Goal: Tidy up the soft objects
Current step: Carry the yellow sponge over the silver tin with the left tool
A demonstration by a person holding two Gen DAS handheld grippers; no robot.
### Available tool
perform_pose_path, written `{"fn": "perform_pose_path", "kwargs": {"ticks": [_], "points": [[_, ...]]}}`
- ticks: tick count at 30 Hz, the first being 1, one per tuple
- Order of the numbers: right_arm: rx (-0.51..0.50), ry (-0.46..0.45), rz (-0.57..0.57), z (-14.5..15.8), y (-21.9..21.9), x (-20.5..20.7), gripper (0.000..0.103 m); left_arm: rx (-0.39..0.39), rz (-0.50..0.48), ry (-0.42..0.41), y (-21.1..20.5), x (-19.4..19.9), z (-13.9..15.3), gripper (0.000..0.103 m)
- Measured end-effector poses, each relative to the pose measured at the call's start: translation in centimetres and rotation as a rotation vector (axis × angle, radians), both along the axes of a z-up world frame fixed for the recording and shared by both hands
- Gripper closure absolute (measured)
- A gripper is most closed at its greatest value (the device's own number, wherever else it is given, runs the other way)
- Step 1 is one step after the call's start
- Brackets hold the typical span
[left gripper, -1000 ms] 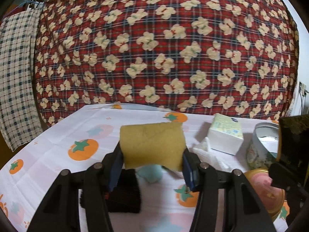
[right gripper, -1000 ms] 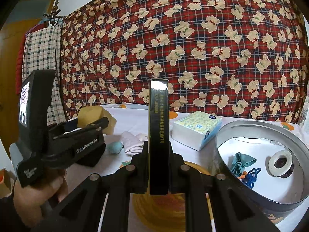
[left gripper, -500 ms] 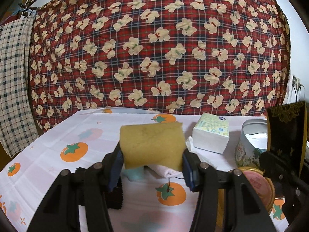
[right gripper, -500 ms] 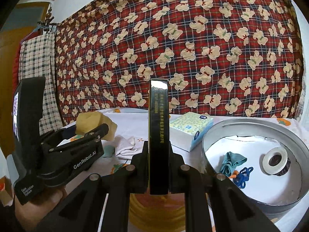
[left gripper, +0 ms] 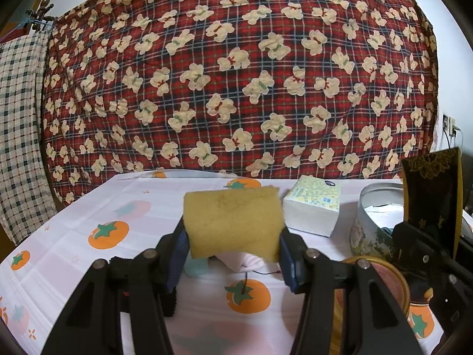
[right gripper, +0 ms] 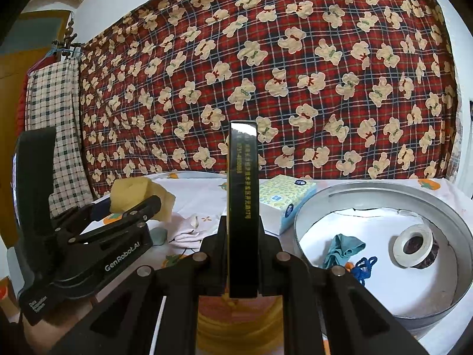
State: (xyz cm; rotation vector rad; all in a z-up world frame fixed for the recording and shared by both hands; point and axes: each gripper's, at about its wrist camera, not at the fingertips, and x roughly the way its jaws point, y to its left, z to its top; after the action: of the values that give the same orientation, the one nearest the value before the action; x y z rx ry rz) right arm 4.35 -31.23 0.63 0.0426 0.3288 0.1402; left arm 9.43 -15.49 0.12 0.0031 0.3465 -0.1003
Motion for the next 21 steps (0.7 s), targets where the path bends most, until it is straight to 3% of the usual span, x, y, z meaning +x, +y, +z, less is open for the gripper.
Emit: {"fn": "perform_pose_path", "kwargs": {"ticks": [21], "points": [[0.009, -0.001, -0.017, 0.0, -1.2, -0.2, 0.087, -0.002, -0.037, -0.02, -1.6, -1.1, 0.2, 0.05]]}}
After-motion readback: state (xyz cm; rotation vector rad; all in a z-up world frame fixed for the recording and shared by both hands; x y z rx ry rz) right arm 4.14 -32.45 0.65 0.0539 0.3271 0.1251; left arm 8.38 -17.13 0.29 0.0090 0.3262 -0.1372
